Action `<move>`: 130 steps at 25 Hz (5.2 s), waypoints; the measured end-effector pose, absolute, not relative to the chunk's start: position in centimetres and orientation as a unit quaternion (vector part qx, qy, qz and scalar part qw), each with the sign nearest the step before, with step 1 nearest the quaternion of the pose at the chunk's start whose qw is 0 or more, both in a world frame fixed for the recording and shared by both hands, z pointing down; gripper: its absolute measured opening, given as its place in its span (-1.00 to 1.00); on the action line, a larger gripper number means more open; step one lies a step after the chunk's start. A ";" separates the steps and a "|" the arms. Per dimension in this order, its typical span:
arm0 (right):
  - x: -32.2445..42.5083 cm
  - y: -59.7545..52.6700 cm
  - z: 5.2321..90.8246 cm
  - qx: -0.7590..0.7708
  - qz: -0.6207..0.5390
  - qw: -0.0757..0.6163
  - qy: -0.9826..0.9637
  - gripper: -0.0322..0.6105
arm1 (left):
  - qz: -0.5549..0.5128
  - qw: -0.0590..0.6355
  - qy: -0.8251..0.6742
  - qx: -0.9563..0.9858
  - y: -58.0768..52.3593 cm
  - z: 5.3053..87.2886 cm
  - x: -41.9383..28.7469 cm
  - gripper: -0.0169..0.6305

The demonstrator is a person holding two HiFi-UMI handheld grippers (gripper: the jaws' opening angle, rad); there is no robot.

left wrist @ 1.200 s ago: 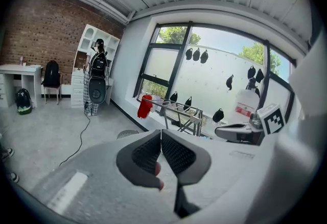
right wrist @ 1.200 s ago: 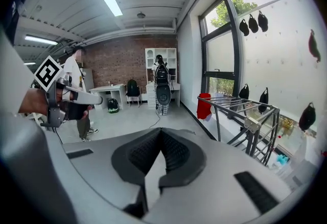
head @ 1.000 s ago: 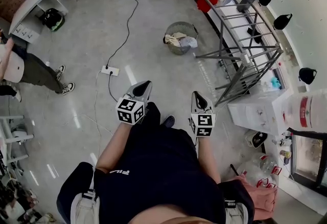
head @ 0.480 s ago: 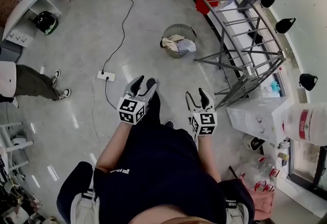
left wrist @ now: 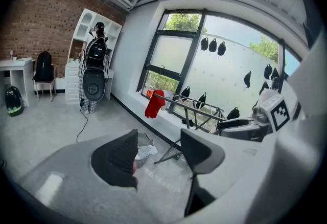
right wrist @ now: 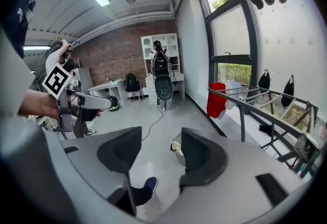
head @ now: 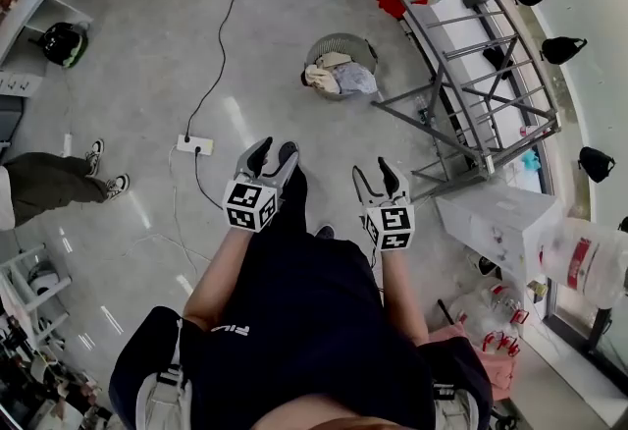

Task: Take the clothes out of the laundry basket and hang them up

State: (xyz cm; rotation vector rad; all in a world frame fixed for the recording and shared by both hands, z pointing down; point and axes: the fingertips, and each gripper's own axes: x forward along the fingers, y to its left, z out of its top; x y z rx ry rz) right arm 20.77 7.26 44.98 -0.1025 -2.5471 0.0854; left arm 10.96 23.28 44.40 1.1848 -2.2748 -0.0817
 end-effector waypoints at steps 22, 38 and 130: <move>-8.7 -0.1 62.4 -0.141 0.011 0.357 -0.923 -0.15 | -0.005 0.338 -0.824 0.455 16.5 56.1 -10.9 -0.17; -19.5 -2.6 93.9 -0.242 0.005 0.452 -0.859 -0.20 | -0.058 0.415 -0.838 0.349 10.4 74.6 -13.8 -0.17; 32.8 -7.7 22.0 0.413 -0.240 0.279 -0.833 -0.81 | 0.104 0.176 -0.586 0.784 -6.4 37.0 8.0 -0.84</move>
